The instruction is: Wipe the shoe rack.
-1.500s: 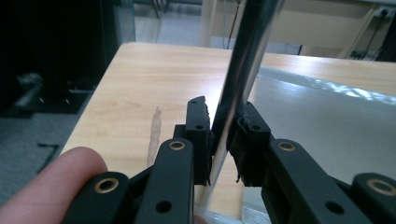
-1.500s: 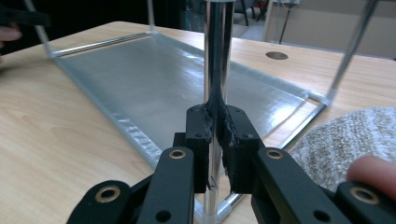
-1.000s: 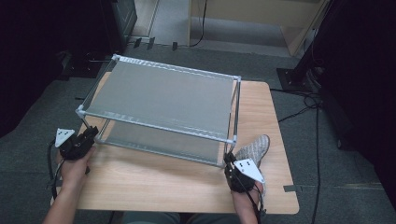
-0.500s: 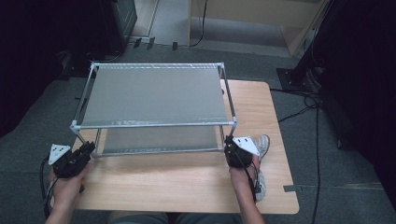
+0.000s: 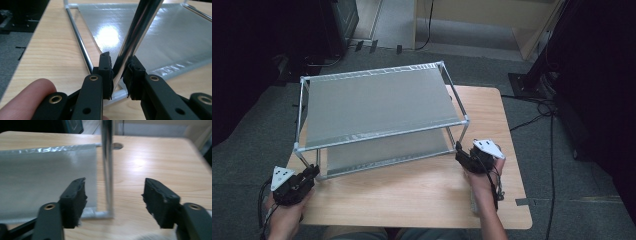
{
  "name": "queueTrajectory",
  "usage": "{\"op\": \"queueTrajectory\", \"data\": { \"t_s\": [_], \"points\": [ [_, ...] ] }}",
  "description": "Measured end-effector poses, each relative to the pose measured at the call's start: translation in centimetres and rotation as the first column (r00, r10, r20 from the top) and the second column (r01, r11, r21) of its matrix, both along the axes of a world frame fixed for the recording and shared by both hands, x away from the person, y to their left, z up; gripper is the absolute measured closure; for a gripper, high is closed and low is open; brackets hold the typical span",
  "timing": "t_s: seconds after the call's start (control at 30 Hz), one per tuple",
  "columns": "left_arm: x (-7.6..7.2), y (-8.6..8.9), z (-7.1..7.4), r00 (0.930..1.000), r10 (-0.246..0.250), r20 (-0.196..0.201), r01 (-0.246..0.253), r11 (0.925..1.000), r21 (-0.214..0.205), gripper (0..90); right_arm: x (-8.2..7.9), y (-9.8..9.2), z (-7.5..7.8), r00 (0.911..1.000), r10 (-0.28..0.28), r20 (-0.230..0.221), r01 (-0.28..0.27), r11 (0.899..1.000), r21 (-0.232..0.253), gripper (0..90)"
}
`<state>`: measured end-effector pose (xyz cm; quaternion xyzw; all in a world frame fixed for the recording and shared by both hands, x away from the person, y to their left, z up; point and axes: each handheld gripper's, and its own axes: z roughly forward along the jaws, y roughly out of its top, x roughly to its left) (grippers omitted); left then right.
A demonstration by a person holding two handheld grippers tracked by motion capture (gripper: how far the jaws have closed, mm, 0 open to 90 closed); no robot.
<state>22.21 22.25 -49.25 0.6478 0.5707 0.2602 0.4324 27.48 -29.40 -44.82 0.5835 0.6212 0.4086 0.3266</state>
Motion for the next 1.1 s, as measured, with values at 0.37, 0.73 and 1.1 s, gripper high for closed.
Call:
{"op": "queueTrajectory", "data": {
  "t_s": [0.37,0.73,1.1],
  "points": [
    [-2.8,-3.0,0.1,0.9616,-0.257,0.097,0.259,0.9657,-0.013,69.0,-3.7,-3.8,-4.2,0.9548,-0.08,-0.286,0.066,0.996,-0.059,13.7],
    [-3.2,-3.4,0.6,0.9393,-0.293,0.178,0.295,0.9553,0.017,78.2,-3.9,-3.5,-6.1,0.9412,-0.117,-0.317,0.087,0.991,-0.106,59.6],
    [-4.1,-3.7,0.5,0.9011,-0.394,0.182,0.392,0.9189,0.047,79.7,-2.5,4.8,-0.3,0.9634,0.266,-0.035,-0.268,0.951,-0.156,61.5]
  ]
}}
